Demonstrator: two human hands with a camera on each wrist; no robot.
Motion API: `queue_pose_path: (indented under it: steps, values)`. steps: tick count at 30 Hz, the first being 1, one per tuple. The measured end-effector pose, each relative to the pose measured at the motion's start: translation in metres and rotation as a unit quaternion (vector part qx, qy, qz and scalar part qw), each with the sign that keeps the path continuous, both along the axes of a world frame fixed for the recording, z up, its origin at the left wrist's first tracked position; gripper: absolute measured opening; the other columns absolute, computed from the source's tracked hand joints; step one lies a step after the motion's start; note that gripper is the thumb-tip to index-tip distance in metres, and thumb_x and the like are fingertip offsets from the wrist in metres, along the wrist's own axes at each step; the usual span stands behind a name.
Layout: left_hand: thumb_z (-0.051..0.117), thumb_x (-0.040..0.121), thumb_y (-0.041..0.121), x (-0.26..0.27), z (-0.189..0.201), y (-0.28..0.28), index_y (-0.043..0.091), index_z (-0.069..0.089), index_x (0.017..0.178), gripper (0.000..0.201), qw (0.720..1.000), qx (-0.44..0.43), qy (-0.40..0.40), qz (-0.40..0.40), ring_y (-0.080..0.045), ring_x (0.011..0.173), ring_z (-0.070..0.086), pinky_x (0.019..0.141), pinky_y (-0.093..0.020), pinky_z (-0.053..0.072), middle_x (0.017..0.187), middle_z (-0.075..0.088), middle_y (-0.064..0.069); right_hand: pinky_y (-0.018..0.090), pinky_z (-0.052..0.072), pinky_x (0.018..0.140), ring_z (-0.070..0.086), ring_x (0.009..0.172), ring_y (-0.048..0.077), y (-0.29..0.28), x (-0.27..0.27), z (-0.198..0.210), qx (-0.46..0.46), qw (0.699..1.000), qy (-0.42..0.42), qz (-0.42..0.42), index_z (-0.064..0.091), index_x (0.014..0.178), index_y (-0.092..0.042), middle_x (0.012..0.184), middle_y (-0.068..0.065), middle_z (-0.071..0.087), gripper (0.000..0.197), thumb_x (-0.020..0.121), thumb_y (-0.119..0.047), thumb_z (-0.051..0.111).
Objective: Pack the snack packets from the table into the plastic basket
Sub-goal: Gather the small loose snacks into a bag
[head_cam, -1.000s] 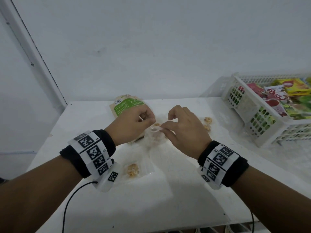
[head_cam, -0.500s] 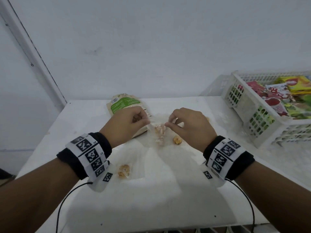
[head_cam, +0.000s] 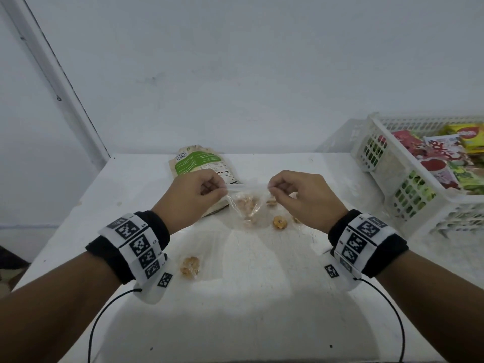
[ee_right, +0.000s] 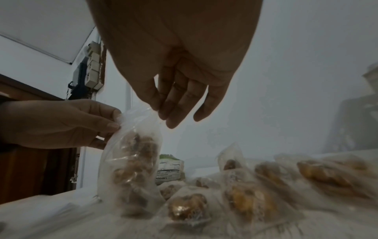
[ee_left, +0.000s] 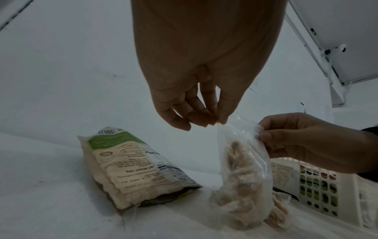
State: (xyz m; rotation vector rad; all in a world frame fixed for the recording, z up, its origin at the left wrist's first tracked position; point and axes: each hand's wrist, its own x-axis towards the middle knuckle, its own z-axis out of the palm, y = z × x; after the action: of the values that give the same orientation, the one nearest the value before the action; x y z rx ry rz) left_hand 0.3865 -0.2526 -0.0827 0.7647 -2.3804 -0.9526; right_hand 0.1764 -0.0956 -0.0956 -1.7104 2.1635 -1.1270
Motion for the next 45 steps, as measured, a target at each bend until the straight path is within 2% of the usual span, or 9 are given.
queue_pose_path:
  steps: [5,8,16,20,23,29,34,38,45]
  values:
    - [0.071,0.094,0.018,-0.001,0.002,-0.001,0.019,0.071,0.092,0.002,1.0,0.008,0.004,-0.007,0.004,0.077,0.063,0.074,-0.007,0.046,0.087,0.072,0.009,0.019,0.052,0.08,0.068,0.084,0.002,-0.004,0.0,0.001,0.0,1.0,0.012,0.02,0.071,0.093,-0.025,0.09,-0.013,0.071,0.004,0.096,-0.026,0.07]
    - [0.071,0.094,0.018,-0.001,0.003,0.0,0.019,0.072,0.091,0.003,1.0,0.01,0.012,-0.011,0.002,0.077,0.063,0.073,-0.007,0.046,0.085,0.072,0.009,0.026,0.053,0.082,0.066,0.083,0.004,-0.006,-0.001,-0.001,-0.018,0.999,0.041,0.018,0.07,0.092,-0.024,0.09,-0.012,0.069,0.005,0.097,-0.024,0.068]
    - [0.067,0.097,0.018,-0.006,0.0,-0.003,0.017,0.068,0.09,0.007,1.0,-0.01,0.001,-0.012,0.002,0.07,0.055,0.069,-0.007,0.042,0.079,0.065,0.009,0.032,0.052,0.081,0.063,0.083,0.006,-0.013,0.0,-0.008,-0.054,0.996,0.072,0.004,0.066,0.09,-0.024,0.087,-0.011,0.064,0.007,0.096,-0.02,0.066]
    - [0.067,0.095,0.018,-0.011,-0.005,-0.005,0.019,0.066,0.091,0.004,0.999,-0.013,0.01,-0.029,-0.001,0.077,0.057,0.074,-0.014,0.048,0.089,0.066,0.007,0.035,0.052,0.085,0.061,0.091,0.007,-0.018,0.003,-0.009,-0.044,0.996,0.073,0.022,0.066,0.1,-0.026,0.095,-0.012,0.062,0.004,0.096,-0.026,0.066]
    - [0.07,0.094,0.022,-0.019,-0.006,-0.005,0.022,0.068,0.094,0.002,0.998,-0.024,0.019,-0.06,-0.002,0.085,0.058,0.076,-0.015,0.045,0.094,0.066,0.011,0.037,0.052,0.083,0.061,0.087,0.006,-0.025,0.011,-0.006,-0.043,0.995,0.079,0.034,0.068,0.094,-0.025,0.088,-0.013,0.062,0.003,0.095,-0.023,0.066]
    - [0.069,0.094,0.025,-0.026,-0.009,-0.007,0.031,0.069,0.088,0.009,0.998,-0.006,0.018,-0.057,-0.006,0.088,0.064,0.081,-0.023,0.05,0.088,0.07,0.012,0.034,0.052,0.084,0.061,0.086,0.003,-0.029,0.014,-0.005,-0.044,0.998,0.044,0.017,0.068,0.089,-0.026,0.087,-0.012,0.064,0.005,0.094,-0.028,0.069]
    - [0.065,0.097,0.024,-0.027,-0.01,-0.003,0.026,0.066,0.09,0.008,0.995,-0.073,0.003,-0.068,0.002,0.088,0.058,0.076,-0.011,0.041,0.088,0.064,0.016,0.035,0.052,0.083,0.059,0.082,0.004,-0.031,0.014,-0.006,-0.041,0.997,0.065,0.011,0.071,0.09,-0.023,0.086,-0.012,0.062,0.009,0.096,-0.029,0.068]
    - [0.063,0.098,0.023,-0.029,-0.011,-0.002,0.025,0.065,0.091,0.007,0.993,-0.09,0.003,-0.07,0.002,0.091,0.058,0.076,-0.01,0.039,0.091,0.064,0.016,0.036,0.052,0.085,0.061,0.087,0.004,-0.032,0.014,-0.008,-0.035,0.998,0.057,0.008,0.07,0.092,-0.024,0.091,-0.011,0.064,0.007,0.096,-0.029,0.067]
    - [0.067,0.096,0.025,-0.03,-0.013,-0.002,0.023,0.069,0.092,0.005,0.995,-0.057,0.02,-0.081,-0.003,0.092,0.062,0.082,-0.023,0.049,0.092,0.068,0.011,0.032,0.05,0.083,0.06,0.088,0.006,-0.031,0.02,-0.007,-0.046,0.997,0.067,0.018,0.073,0.093,-0.027,0.09,-0.01,0.063,0.005,0.094,-0.024,0.068]
